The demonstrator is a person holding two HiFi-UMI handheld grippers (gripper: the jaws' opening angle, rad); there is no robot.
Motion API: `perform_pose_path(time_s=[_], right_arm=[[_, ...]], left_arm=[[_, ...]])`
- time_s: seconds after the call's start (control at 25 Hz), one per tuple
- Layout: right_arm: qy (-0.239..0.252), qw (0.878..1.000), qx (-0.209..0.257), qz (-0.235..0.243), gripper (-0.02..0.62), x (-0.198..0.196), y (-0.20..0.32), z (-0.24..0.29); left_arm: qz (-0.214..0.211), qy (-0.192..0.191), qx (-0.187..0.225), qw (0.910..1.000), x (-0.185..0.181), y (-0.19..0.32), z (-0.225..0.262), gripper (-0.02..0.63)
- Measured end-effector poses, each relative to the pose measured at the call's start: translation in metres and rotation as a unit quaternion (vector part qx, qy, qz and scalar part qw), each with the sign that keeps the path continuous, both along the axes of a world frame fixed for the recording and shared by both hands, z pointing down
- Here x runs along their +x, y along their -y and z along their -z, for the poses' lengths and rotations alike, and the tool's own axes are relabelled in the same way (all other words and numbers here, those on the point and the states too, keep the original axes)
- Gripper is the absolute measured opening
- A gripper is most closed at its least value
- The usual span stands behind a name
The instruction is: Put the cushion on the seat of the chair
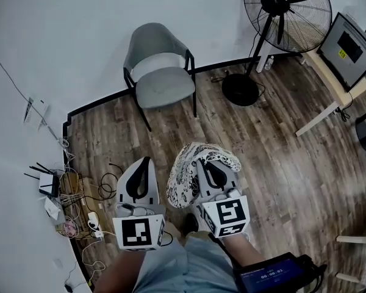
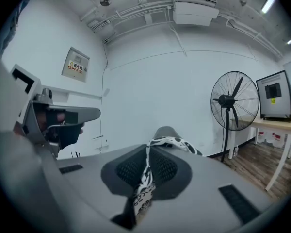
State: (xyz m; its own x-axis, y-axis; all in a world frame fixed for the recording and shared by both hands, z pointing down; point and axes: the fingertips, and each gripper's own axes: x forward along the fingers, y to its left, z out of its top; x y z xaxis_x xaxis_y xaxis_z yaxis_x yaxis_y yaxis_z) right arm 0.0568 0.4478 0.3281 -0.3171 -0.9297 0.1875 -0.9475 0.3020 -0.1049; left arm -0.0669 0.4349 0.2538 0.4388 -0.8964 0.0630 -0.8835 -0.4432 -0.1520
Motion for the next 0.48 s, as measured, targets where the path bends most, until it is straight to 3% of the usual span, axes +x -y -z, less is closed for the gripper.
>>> perform_pose_path(time_s=[0.24, 0.48], right_arm=[[0.000, 1.000, -0.008, 0.001, 0.021, 0.009, 0.029, -0.010], [-0.003, 1.000, -0.021, 0.005, 0.021, 0.002, 0.087, -0.022]], left_arm=[[0.003, -0.003, -0.002, 1.0000, 0.005, 0.029, -0.008, 0.009], [0.017, -0.013, -0.005, 0.9998, -0.014, 0.085, -0.021, 0.009]])
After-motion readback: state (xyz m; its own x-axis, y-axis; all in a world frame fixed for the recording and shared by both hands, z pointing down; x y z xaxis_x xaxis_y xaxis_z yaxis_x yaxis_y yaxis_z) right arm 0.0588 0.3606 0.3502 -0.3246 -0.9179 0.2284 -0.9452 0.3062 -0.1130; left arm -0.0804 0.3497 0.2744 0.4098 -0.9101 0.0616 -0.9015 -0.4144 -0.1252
